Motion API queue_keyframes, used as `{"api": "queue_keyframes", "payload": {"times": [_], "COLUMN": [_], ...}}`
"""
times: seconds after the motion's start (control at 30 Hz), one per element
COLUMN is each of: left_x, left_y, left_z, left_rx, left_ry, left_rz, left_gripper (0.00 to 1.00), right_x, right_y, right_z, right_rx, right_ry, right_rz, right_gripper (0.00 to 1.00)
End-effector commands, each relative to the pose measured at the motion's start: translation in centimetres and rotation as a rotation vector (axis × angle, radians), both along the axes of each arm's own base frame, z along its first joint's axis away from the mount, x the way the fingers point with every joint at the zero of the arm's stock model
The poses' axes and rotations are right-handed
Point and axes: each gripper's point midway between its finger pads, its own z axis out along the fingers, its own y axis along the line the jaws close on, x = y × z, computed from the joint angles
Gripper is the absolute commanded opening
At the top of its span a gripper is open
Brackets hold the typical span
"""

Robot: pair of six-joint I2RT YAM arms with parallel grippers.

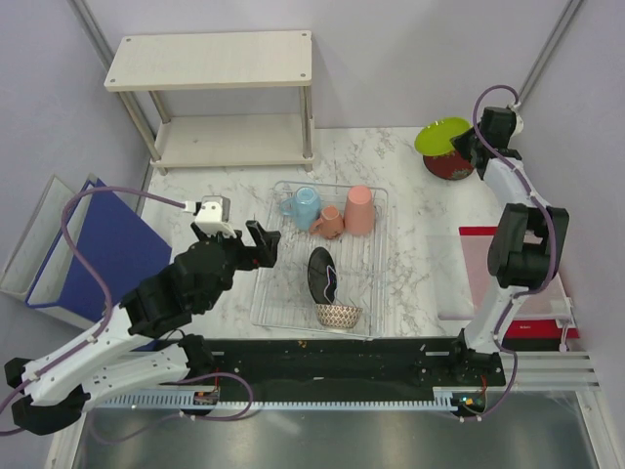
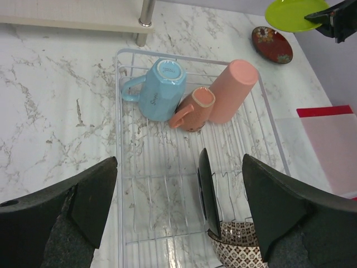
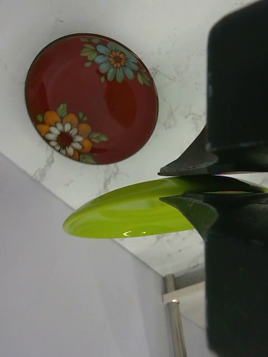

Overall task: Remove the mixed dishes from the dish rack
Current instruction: Place the plate at the center of the board.

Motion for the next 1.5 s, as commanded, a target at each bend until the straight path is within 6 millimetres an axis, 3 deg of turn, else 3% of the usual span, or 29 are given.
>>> {"api": "queue_keyframes", "payload": {"times": [0.0,0.3,0.53,0.67,0.8,1.1,1.2,1.23,1.33,1.4,1.47], "left_x": [0.8,1.7,2.1,2.1,2.2,2.6,2.6,2.6,2.7,2.7,2.7], "left_y": [0.0,-0.7,-1.3,-1.2,-1.3,-1.9,-2.1,-2.1,-2.3,-2.4,-2.4], "left_z": [-1.1,-1.8,-2.2,-2.5,-2.6,-3.1,-3.5,-3.5,-3.8,-3.8,-3.8], "left_rx": [0.052,0.108,0.123,0.124,0.121,0.139,0.146,0.145,0.146,0.147,0.146], "left_ry": [0.007,-0.002,-0.001,0.003,0.001,0.013,0.023,0.024,0.031,0.033,0.034], "left_rz": [0.034,0.04,0.031,0.033,0.035,0.027,0.025,0.022,0.018,0.018,0.015], "left_gripper": [0.98,0.98,0.98,0.98,0.99,0.99,0.99,0.99,0.99,0.99,0.99], "right_x": [3.0,6.0,7.6,7.7,7.9,7.4,7.2,7.4,7.1,6.8,6.5], "right_y": [-1.1,-2.0,-3.1,-4.2,-5.0,-5.6,-5.6,-5.6,-5.7,-5.8,-6.1], "right_z": [-1.1,-6.4,-8.5,-9.7,-9.7,-12.9,-14.3,-14.1,-15.0,-15.0,-14.9], "right_rx": [0.08,0.092,0.067,0.063,0.123,0.165,0.166,0.16,0.147,0.13,0.113], "right_ry": [-0.04,-0.006,0.016,0.02,-0.044,0.0,0.039,0.04,0.075,0.092,0.113], "right_rz": [0.069,0.086,0.069,0.043,0.023,0.017,0.03,0.034,0.039,0.041,0.036], "right_gripper": [0.0,0.0,0.0,0.0,0.0,0.0,0.14,0.27,0.48,0.58,0.61]}}
